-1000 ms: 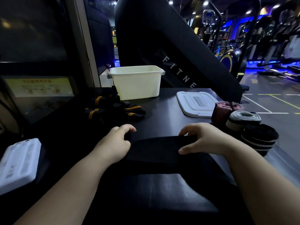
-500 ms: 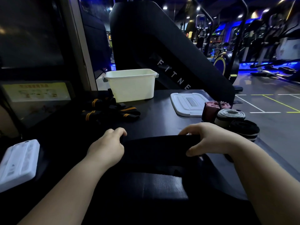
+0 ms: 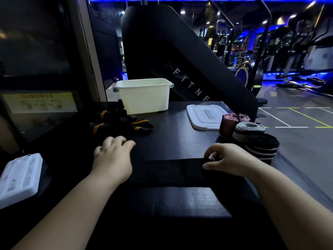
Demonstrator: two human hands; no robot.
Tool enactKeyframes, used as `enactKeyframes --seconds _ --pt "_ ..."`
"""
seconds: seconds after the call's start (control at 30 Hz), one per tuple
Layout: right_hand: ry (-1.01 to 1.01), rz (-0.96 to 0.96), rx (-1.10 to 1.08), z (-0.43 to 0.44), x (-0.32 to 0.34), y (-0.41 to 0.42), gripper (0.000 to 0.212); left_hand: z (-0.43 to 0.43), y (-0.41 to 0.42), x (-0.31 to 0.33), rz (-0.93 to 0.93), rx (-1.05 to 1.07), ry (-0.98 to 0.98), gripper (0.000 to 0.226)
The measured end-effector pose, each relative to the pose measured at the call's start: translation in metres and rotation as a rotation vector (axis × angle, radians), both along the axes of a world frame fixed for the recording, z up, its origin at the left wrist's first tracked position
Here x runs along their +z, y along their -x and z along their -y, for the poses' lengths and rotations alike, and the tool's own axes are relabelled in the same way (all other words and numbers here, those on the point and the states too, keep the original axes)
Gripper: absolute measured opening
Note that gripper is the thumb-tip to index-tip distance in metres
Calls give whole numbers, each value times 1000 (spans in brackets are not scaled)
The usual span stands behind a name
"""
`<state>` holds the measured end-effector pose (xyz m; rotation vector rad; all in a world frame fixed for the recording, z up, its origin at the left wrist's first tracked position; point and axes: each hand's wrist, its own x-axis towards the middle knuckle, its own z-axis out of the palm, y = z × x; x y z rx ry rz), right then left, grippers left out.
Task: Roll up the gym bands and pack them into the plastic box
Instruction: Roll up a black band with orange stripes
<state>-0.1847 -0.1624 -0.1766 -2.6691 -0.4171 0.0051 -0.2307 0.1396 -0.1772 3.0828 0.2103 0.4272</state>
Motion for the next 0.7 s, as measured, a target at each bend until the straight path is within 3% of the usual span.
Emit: enactKeyframes --seconds 0.17,0.3,0.43,0.7 --pt "-90 44 -12 10 -10 10 32 54 4 -2 66 -317 -54 43" --pt "-28 100 -10 21 -12 20 29 99 2 -13 -52 -560 137 44" --pt "-67 129 -34 28 -16 31 26 116 -3 -26 -290 -607 140 54" --pt "-108 191 -78 37 -29 42 35 116 -5 -36 -270 -593 102 54"
